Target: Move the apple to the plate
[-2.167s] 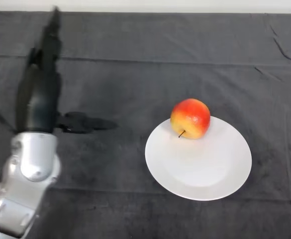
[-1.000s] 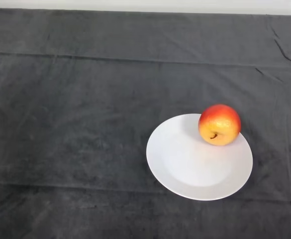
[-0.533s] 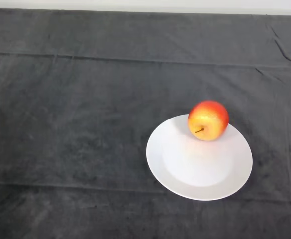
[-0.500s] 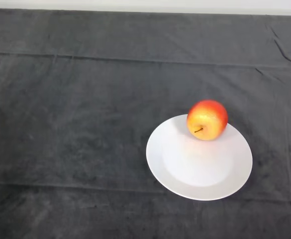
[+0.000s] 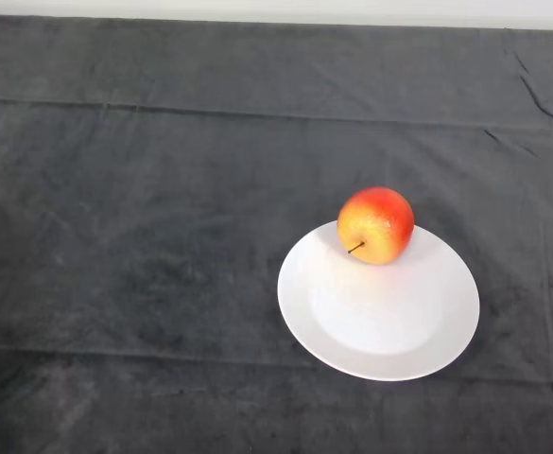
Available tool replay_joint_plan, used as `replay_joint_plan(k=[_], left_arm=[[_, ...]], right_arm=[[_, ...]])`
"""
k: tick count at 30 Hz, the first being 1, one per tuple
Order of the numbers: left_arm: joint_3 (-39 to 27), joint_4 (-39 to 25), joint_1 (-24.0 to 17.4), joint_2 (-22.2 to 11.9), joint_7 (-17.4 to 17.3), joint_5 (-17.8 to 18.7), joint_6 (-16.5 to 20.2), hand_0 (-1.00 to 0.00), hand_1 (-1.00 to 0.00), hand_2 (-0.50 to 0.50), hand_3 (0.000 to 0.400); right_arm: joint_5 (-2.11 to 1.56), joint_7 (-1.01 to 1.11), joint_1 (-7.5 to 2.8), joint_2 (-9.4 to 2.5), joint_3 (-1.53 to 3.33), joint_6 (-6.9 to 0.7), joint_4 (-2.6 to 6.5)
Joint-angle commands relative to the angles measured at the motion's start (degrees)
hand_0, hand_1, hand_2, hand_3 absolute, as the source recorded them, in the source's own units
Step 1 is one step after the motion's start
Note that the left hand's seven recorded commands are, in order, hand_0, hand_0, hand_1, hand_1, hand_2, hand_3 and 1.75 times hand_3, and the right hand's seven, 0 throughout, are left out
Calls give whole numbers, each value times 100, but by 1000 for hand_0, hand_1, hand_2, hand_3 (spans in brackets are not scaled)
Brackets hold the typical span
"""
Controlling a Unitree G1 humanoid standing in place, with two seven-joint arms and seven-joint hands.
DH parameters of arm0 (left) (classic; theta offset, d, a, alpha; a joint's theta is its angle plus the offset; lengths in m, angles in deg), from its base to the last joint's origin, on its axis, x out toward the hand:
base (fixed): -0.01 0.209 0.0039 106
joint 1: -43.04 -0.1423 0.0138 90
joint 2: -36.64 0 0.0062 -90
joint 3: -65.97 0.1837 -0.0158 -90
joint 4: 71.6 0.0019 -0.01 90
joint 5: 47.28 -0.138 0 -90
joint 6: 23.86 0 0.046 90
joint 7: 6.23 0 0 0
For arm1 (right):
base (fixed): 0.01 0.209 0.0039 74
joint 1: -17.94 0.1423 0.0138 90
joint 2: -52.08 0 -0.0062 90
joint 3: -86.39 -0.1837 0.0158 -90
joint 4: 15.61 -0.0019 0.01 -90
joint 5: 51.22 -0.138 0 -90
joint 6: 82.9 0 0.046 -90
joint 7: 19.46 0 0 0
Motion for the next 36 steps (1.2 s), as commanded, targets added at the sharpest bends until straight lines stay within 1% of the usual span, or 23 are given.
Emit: replay_joint_plan(k=[1,7,19,36], left_arm=[[-176,6,80,-284,88,-102,74,0,0,0,0],[-202,-50,75,-270,42,-107,108,0,0,0,0],[-249,-24,77,-267,-53,-114,66,0,0,0,0],[-257,-15,102,-203,-85,-185,48,0,0,0,0]], right_arm=[[-61,-17,-93,134,-91,7,-31],[-60,-16,-93,134,-91,7,-29],[-60,-15,-92,135,-91,8,-28],[-59,-14,-92,135,-90,8,-27]])
